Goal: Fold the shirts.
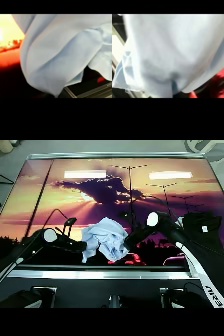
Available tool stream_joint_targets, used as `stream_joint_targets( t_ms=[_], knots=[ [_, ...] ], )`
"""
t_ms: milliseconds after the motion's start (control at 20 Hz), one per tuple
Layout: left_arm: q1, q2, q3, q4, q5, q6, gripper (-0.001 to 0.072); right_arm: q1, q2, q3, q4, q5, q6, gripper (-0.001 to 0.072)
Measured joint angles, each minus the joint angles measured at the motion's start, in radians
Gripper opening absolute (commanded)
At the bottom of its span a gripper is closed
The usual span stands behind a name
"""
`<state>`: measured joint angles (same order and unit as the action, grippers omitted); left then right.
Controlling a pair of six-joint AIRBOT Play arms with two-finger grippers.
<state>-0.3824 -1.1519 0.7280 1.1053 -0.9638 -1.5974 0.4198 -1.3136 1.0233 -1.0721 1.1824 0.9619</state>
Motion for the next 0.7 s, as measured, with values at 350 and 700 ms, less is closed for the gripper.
stream_joint_targets(
  t_ms=[350, 700],
  knots=[
    [0.056, 0.277, 0.596, 0.183, 0.037, 0.003, 0.0026, 0.000, 0.272, 0.602, -0.377, 0.023, -0.026, 0.0023],
    [-0.039, 0.431, 0.978, 0.212, 0.191, 0.003, 0.0026, 0.000, 0.467, 0.925, -0.279, -0.131, 0.023, 0.0023]
  ],
)
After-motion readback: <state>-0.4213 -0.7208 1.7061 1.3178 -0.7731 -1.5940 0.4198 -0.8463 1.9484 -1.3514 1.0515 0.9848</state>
